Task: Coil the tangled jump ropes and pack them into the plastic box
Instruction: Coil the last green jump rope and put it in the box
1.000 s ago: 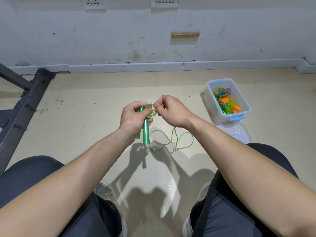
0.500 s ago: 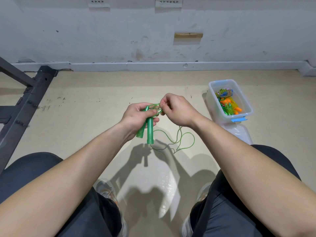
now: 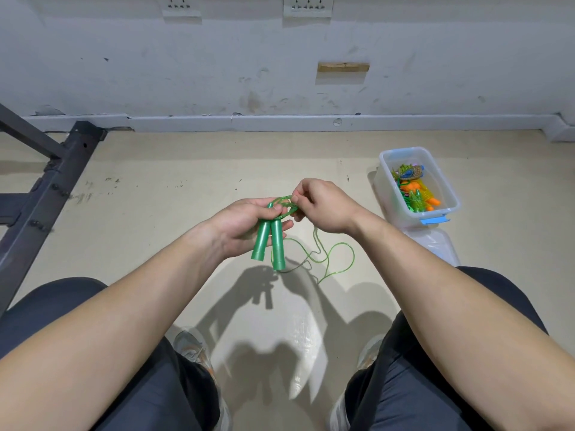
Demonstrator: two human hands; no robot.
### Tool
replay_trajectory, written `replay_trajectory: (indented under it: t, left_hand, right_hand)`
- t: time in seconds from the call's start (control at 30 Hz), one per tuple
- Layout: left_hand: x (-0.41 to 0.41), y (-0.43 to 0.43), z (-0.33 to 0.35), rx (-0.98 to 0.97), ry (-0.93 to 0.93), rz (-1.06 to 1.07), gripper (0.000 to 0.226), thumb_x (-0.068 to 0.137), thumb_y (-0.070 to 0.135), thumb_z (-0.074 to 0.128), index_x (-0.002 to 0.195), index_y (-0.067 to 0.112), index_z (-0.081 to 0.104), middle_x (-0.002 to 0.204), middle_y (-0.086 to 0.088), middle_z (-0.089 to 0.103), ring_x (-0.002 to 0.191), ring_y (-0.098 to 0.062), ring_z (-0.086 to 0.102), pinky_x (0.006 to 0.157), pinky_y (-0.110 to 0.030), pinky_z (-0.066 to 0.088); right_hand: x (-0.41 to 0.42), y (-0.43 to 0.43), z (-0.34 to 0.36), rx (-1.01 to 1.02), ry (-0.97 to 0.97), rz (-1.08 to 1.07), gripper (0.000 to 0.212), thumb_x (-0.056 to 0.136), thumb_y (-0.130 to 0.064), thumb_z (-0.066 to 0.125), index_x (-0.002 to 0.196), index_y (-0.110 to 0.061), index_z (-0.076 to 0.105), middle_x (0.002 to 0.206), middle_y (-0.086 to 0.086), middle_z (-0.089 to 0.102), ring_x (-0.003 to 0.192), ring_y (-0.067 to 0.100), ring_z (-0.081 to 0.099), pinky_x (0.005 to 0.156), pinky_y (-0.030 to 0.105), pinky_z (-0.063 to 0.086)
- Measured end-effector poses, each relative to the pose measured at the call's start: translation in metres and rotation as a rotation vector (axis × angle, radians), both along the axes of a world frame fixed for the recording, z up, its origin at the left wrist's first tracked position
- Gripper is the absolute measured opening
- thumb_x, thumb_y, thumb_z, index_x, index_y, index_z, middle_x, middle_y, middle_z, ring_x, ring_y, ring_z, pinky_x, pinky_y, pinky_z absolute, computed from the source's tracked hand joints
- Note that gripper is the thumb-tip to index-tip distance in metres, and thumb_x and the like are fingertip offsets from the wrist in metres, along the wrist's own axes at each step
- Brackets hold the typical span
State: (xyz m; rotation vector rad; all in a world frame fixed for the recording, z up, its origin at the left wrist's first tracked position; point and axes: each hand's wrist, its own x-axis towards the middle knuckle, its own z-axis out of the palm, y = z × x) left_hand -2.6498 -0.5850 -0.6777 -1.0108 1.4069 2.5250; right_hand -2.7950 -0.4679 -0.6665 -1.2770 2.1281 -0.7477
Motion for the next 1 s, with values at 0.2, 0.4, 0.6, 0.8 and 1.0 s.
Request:
replay_trajectory:
  t: [0.2, 0.4, 0.6, 0.8, 1.0]
  left_hand:
    - [-0.001, -0.002, 0.0, 0.026, 0.025, 0.006, 0.024, 0.105, 0.009, 0.046, 0.096, 0.014, 0.068, 0.094, 0.003, 0.063, 0.114, -0.027, 0.069, 0.083, -0.038, 0.055]
    - [-0.004, 0.001, 0.003, -0.003, 0.07, 0.02, 0.022, 0.104, 0.008, 0.044, 0.088, 0.011, 0.059, 0.088, -0.004, 0.063, 0.088, -0.021, 0.071, 0.085, -0.038, 0.052]
    - [-0.004, 0.0, 0.004, -0.004, 0.093, 0.081, 0.021, 0.104, 0.01, 0.045, 0.106, 0.009, 0.066, 0.101, -0.006, 0.07, 0.085, -0.02, 0.073, 0.089, -0.04, 0.051]
    - [-0.001, -0.001, 0.003, 0.029, 0.065, 0.087, 0.026, 0.104, 0.009, 0.046, 0.125, 0.008, 0.061, 0.111, -0.009, 0.07, 0.092, -0.02, 0.073, 0.086, -0.038, 0.053]
    - [-0.004, 0.009, -0.001, -0.255, -0.067, 0.102, 0.024, 0.103, 0.007, 0.052, 0.12, 0.004, 0.067, 0.101, -0.009, 0.071, 0.084, -0.021, 0.076, 0.068, -0.028, 0.06]
  right_hand:
    - [0.004, 0.001, -0.012, -0.211, 0.081, -0.059, 0.008, 0.098, -0.021, 0.058, 0.098, -0.023, 0.051, 0.089, -0.007, 0.063, 0.081, 0.016, 0.06, 0.072, 0.032, 0.047]
    - [0.022, -0.002, -0.013, -0.329, 0.043, -0.119, 0.023, 0.094, -0.006, 0.052, 0.089, -0.027, 0.057, 0.092, -0.004, 0.066, 0.076, 0.018, 0.07, 0.071, 0.035, 0.054]
    - [0.024, 0.001, -0.008, -0.324, -0.059, -0.236, 0.002, 0.087, -0.02, 0.068, 0.089, -0.02, 0.066, 0.076, -0.001, 0.07, 0.069, 0.009, 0.066, 0.07, 0.023, 0.054]
    - [0.02, -0.004, -0.01, -0.263, -0.078, -0.244, 0.015, 0.082, -0.028, 0.08, 0.087, -0.016, 0.072, 0.068, -0.008, 0.066, 0.061, 0.004, 0.06, 0.062, 0.014, 0.048]
    - [0.005, -0.004, -0.013, -0.102, 0.099, -0.012, 0.017, 0.085, -0.03, 0.075, 0.081, -0.016, 0.068, 0.093, -0.003, 0.057, 0.08, 0.012, 0.06, 0.07, 0.023, 0.043]
